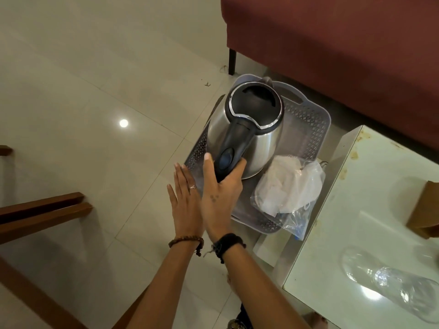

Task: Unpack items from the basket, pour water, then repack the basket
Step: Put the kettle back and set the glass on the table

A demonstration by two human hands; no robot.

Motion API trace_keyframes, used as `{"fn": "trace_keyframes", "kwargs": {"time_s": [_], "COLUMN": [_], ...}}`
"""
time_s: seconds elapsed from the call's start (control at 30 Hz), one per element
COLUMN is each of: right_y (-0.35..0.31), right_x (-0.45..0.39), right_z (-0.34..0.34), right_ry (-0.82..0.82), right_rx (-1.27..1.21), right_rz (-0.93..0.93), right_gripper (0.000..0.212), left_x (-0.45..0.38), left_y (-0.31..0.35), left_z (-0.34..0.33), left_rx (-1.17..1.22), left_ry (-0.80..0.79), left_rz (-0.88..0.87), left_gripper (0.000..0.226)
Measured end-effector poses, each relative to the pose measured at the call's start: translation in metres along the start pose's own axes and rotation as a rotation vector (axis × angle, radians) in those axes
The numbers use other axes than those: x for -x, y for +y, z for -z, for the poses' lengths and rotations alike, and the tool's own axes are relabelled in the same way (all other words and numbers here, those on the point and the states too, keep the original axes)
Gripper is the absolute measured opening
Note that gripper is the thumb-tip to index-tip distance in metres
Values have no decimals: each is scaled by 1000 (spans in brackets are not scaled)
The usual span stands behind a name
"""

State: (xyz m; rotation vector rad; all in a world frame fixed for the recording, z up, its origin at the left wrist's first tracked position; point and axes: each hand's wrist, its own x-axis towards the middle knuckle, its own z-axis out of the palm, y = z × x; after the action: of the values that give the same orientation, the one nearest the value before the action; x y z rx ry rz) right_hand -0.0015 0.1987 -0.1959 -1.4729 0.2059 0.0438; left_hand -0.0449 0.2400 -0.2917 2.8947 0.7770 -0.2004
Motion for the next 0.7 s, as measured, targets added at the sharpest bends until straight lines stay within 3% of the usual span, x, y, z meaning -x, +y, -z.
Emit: {"fn": "trace_keyframes", "kwargs": {"time_s": [0.23,0.4,0.5,0.6,0.7], "right_y": [4,4,2,-1,-6], "right_x": [8,-3,-7,-8,-4], "right_z": [23,55,86,132,189], "right_ry": [-341,-581,-605,-574,-551], "right_rx": [11,93,224,339,430], "right_rz": [-109,-148,-109,-25,2], "right_gripper": [27,29,35,21,16], "left_x": [3,30,65,103,138], "left_y": [-1,6,22,47,82], "left_z": [10,15,18,19,20], "left_rx": [105,241,368,561,705], "left_ry": [-96,-131,-102,-92,-110], "left_rz": [-29,-45,1,37,-46], "left_gripper": [75,95,99,83,70]}}
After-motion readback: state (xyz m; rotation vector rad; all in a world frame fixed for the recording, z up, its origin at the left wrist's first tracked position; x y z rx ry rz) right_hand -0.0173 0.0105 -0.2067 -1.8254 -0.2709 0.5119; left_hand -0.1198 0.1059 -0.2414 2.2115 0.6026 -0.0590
